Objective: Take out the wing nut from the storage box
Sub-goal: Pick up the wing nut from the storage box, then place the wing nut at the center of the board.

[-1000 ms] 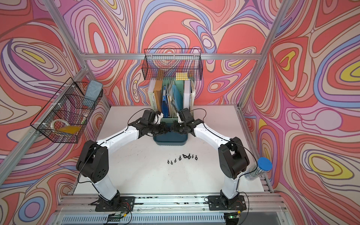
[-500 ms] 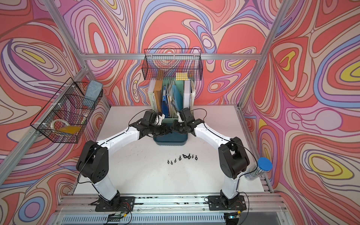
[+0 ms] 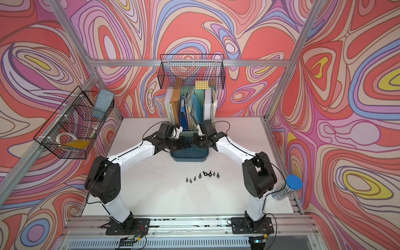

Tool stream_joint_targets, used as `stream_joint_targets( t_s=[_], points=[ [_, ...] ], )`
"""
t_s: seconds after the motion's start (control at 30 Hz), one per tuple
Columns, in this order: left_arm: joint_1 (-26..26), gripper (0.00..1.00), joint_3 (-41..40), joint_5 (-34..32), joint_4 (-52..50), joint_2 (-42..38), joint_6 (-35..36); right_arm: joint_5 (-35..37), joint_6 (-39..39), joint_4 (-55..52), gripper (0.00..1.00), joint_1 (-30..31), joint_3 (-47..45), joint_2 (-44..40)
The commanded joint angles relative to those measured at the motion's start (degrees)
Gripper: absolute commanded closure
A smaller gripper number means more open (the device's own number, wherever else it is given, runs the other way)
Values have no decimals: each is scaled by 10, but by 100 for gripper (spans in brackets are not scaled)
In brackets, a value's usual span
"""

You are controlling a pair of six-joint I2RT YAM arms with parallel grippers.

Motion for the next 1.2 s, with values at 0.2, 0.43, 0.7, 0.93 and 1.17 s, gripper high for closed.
stream_joint_targets(
  t_s=[0.2, 0.43, 0.7, 0.93, 1.17],
  points=[
    [-3, 80, 4, 6, 10, -18, 5, 8, -9, -13, 100, 1, -1, 8],
    [6, 50, 3, -4, -5, -26, 10, 34, -25, -46, 100, -14, -12, -15],
    [30, 1, 5, -12, -20, -34, 27, 90, -53, -120, 100, -47, -73, -97],
    [45, 1, 35, -47, -86, -24, 60, 166, -83, -222, 100, -51, -126, -166],
    [47, 1, 71, -122, -142, -16, 88, 232, -74, -304, 100, -51, -165, -194]
  ],
)
